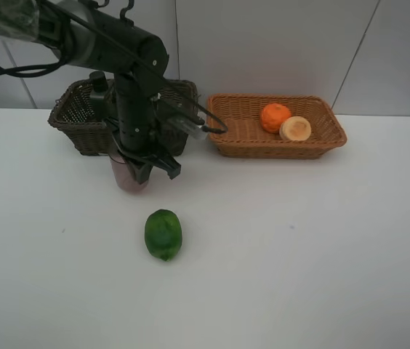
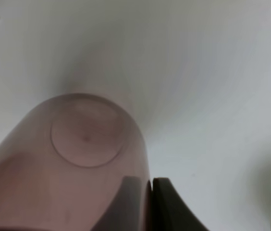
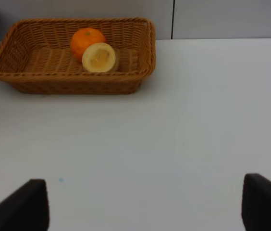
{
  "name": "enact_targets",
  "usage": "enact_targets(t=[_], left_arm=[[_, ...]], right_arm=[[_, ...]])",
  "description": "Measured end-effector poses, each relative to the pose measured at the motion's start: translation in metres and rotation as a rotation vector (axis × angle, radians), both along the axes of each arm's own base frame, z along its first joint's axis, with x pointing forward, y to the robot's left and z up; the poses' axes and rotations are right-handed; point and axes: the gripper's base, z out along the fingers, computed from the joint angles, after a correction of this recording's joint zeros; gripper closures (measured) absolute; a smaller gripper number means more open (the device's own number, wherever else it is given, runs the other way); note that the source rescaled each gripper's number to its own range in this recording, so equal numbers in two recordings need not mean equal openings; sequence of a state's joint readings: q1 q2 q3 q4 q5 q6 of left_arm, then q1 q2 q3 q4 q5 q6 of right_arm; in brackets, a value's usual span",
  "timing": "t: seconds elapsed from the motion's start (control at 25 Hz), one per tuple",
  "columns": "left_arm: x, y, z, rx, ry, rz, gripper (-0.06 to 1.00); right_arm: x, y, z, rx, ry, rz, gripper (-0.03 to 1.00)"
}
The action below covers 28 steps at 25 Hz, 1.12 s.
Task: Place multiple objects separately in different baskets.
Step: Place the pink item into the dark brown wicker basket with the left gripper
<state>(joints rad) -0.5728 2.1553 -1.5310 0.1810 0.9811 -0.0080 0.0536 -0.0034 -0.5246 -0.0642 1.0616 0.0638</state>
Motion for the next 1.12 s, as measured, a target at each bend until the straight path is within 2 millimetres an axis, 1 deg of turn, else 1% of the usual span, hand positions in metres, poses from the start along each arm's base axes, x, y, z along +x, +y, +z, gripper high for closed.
enact_targets(t=[0.32,0.56,0.84,0.96,1.12], left_arm=[[-0.004,0.001,0.028,-0.041,-0.032,0.013,0.94],[-0.009,0.003,0.063,-0.093,-0.099,0.019,0.94],[-0.017,0.007,0.112,-0.184,-0.231,0.011,0.94],[-0.016,0.007,0.121,-0.221,-0.283,0.004,0.94],[-0.013,0.004,0.123,-0.252,-0.325,-0.004,0.94]], right_arm=[[0.0,0.0,0.0,0.0,0.0,0.0,0.26],[0.0,0.0,0.0,0.0,0.0,0.0,0.26],[0.0,0.0,0.0,0.0,0.0,0.0,0.26],[0.0,0.0,0.0,0.0,0.0,0.0,0.26],[0.0,0.0,0.0,0.0,0.0,0.0,0.26]])
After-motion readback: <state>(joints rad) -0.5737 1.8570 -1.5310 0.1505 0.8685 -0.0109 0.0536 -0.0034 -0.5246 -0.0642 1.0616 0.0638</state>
